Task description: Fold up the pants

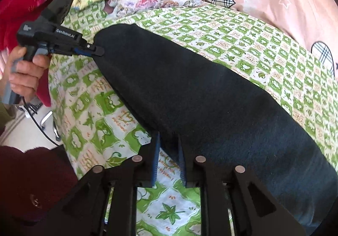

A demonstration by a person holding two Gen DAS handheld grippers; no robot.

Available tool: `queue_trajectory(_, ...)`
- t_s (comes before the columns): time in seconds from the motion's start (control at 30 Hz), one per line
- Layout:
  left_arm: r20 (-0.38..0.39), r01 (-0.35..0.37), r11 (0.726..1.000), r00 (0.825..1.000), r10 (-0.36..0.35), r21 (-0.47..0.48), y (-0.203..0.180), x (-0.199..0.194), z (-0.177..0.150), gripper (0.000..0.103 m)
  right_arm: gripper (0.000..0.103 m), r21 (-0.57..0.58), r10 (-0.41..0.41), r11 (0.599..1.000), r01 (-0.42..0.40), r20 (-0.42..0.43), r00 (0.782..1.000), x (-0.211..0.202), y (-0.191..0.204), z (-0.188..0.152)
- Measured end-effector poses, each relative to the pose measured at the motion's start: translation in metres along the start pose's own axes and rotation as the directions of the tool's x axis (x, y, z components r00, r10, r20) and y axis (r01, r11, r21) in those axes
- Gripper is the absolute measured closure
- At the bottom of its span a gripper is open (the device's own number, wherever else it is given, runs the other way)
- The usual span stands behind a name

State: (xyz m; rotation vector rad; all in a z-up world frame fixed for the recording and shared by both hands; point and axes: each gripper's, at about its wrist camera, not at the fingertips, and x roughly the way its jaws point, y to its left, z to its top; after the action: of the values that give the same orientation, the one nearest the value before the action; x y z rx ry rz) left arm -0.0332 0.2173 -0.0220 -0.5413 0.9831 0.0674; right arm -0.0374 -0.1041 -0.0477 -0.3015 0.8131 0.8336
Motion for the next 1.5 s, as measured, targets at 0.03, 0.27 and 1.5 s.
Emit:
queue_trajectory(0.03,0.0,-0.015,1.0,1.0,0.015,-0.005,0.001,-0.002,0.0,0.043,0.084,0.018,0.011,1.0,-0.011,0.006,1.0,-0.002,-0.002,-0.001)
queue_trajectory(0.27,-0.032,-0.051,0.998,0.998,0.05,-0.047,0.005,0.0,-0.001,0.041,0.083,0.18,0.1,0.977,-0.116,0.094,0.991,-0.02,-0.033,0.014)
queue_trajectory(1.5,0.119,0.05,0.998,0.992,-0.045,-0.037,0.0,-0.005,0.025,0.084,0.092,0.032,0.028,0.999,-0.025,-0.101,0.995,0.065,-0.069,0.122)
